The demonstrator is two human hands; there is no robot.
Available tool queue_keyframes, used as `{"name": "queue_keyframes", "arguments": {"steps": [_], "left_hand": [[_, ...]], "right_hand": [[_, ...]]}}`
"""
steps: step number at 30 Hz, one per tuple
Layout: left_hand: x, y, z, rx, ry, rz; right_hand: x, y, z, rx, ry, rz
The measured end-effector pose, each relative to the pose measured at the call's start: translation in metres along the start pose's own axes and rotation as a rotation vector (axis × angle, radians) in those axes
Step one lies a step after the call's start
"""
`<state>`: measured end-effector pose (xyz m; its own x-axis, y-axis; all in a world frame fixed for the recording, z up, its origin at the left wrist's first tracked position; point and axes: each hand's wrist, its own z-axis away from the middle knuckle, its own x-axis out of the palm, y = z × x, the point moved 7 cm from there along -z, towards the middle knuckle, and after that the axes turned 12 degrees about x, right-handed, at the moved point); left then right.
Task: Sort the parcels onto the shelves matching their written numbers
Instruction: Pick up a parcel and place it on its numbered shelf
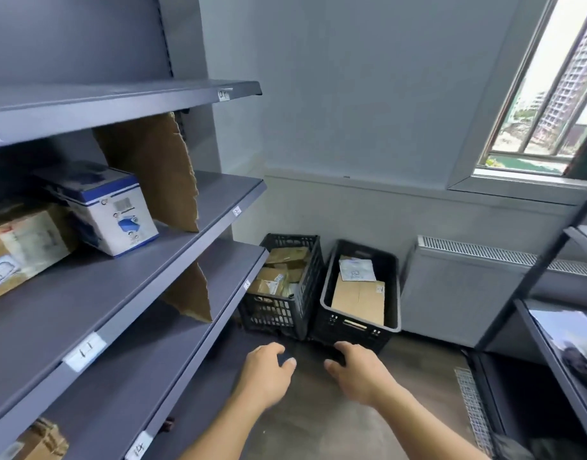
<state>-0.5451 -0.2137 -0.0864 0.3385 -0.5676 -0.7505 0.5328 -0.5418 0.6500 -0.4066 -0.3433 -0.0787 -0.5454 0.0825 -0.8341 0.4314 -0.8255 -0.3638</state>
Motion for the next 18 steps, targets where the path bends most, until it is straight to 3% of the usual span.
{"name": "queue_keyframes", "arguments": {"steps": [7, 18], "left_hand": [[0.023, 0.012, -0.081, -0.015, -0.018, -0.005], [0.038, 0.05, -0.234, -0.146, 0.06, 0.02]], "right_hand": [[-0.026, 0.019, -0.078, 0.044, -0.004, -0.024], [-0.094, 0.021, -0.251, -0.05, -0.117, 0.006]]}}
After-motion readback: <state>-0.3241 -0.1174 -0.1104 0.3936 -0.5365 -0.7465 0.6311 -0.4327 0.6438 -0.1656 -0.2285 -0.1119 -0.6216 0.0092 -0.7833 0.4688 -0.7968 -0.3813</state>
